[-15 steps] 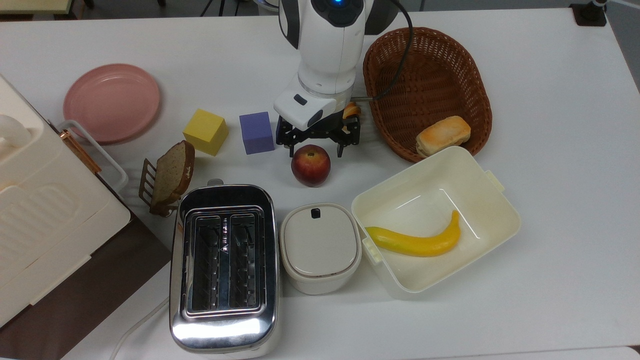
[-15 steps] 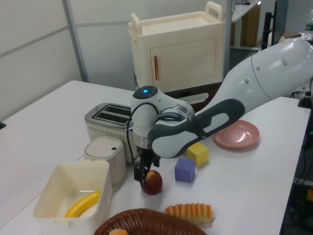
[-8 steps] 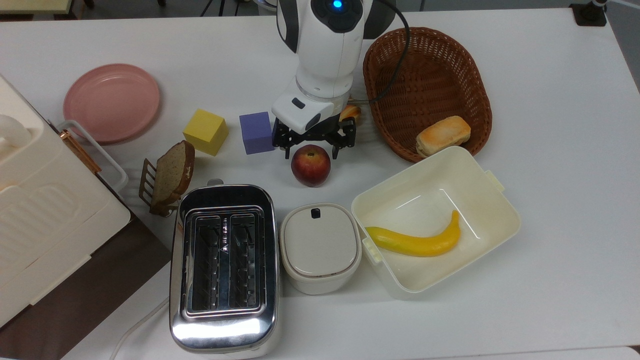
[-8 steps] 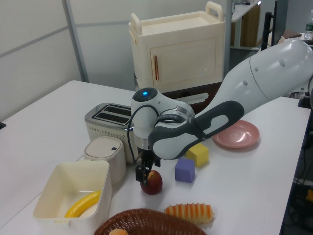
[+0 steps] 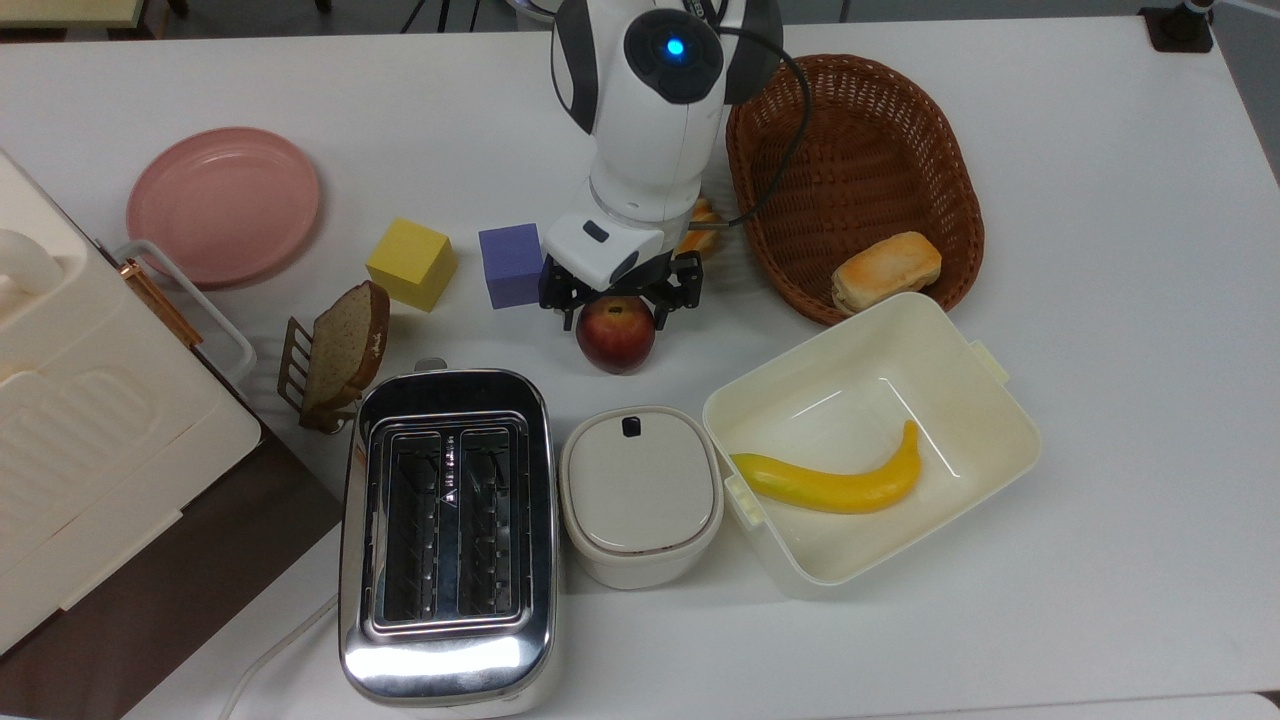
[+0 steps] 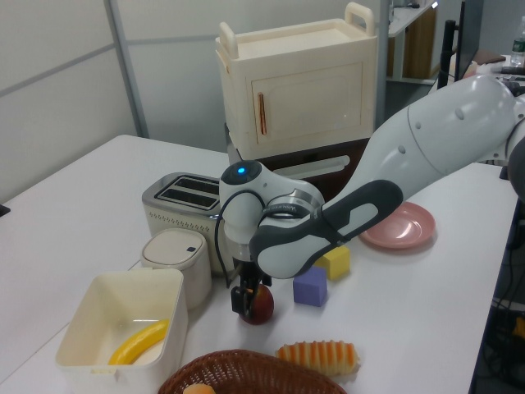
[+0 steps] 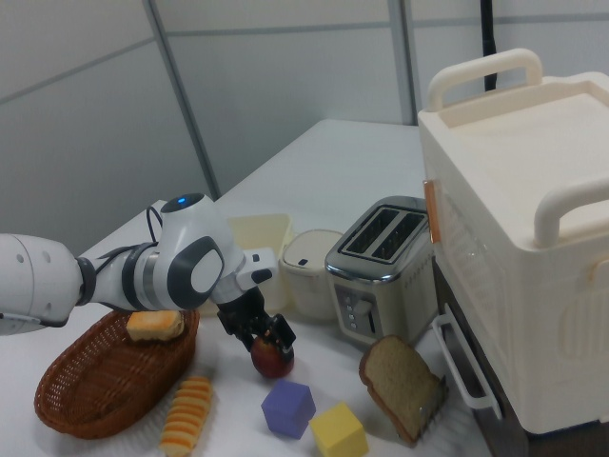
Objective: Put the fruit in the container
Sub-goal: 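Close the gripper around the red apple, then lift the red apple and carry it over the cream container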
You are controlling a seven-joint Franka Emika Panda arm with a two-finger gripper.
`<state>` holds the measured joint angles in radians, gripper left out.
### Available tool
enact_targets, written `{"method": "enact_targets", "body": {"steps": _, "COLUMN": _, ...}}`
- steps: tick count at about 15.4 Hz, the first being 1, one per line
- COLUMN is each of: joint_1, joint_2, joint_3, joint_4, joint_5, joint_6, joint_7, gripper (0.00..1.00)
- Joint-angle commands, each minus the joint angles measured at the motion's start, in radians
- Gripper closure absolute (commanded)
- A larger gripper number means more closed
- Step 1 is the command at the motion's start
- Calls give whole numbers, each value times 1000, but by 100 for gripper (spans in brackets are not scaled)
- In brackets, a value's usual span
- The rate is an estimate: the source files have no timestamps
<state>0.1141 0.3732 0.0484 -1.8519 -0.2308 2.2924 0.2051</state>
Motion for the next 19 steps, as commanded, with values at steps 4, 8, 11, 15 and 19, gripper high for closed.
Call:
{"method": "enact_targets", "body": {"steps": 4, "joint_1": 4, "joint_2": 9, "joint_3": -2, "joint_4": -12, "joint_5": -62, "joint_6": 27, "joint_7": 27, "gripper": 79}}
{"method": "enact_targets", "body": {"steps": 8, "joint_1": 1, "joint_2": -11, "joint_3": -2, "joint_4": -9, "joint_5": -62, "joint_6": 27, "joint_7": 46, "gripper": 79}}
{"method": "enact_targets", "body": {"steps": 11, "joint_1": -19, "joint_2": -112, "joint_3": -1, "joint_4": -9, "joint_5": -59, "joint_6": 10, "joint_7": 80, "gripper": 79}}
{"method": "enact_targets", "body": {"steps": 15, "joint_1": -7, "joint_2": -232, "joint_3": 5, "joint_4": -3, "joint_5": -56, "joint_6": -47, "joint_7": 168, "gripper": 79}}
{"method": "enact_targets", "body": {"steps": 19, "joint_1": 13, "joint_2": -258, "joint_3": 18, "joint_4": 45, "joint_5": -53, "joint_6": -45, "joint_7": 177, "gripper": 79}}
